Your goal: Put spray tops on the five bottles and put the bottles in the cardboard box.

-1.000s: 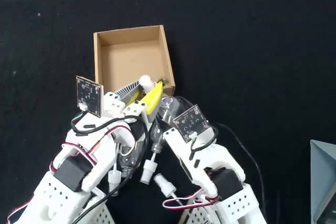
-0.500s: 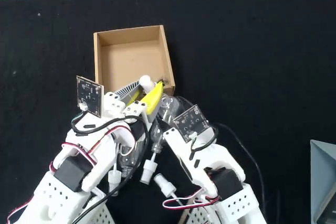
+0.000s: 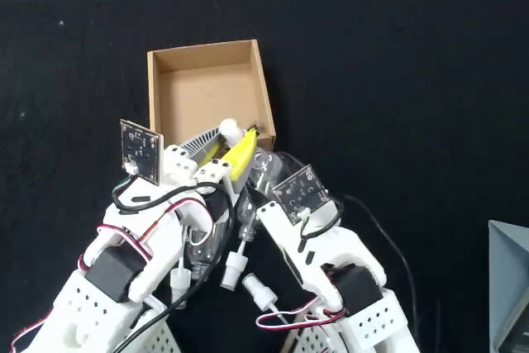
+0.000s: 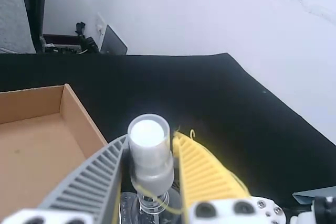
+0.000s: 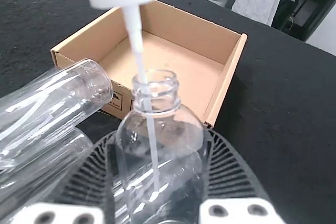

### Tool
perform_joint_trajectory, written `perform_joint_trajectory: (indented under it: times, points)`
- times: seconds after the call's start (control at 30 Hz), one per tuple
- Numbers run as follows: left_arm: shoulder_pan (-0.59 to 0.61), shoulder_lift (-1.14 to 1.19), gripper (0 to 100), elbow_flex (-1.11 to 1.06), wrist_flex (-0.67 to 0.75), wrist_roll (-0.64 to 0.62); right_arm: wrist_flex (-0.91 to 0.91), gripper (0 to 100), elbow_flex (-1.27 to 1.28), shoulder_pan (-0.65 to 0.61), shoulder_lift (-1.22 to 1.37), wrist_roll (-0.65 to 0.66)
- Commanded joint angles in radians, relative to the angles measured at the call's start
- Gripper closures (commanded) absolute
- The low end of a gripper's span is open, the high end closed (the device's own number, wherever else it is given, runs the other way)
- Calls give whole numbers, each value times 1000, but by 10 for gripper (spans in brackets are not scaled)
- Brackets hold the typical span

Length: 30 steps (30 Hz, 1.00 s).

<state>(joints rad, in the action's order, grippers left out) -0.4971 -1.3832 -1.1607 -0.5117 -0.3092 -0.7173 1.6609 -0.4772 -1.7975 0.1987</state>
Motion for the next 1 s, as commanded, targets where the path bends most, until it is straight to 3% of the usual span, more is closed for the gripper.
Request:
perform_joint_trajectory:
  times: [0.0, 0.33, 0.57, 0.97]
  points:
    - [-16, -2, 970, 18, -5, 12, 38, 913, -50, 32, -101, -5]
    - [-16, -2, 967, 21, -18, 14, 37, 913, -48, 32, -101, -5]
    - [-13, -9, 799, 30, -61, 12, 37, 913, -48, 32, -101, -5]
    - [-5, -12, 798, 31, -61, 14, 37, 913, -48, 32, -101, -5]
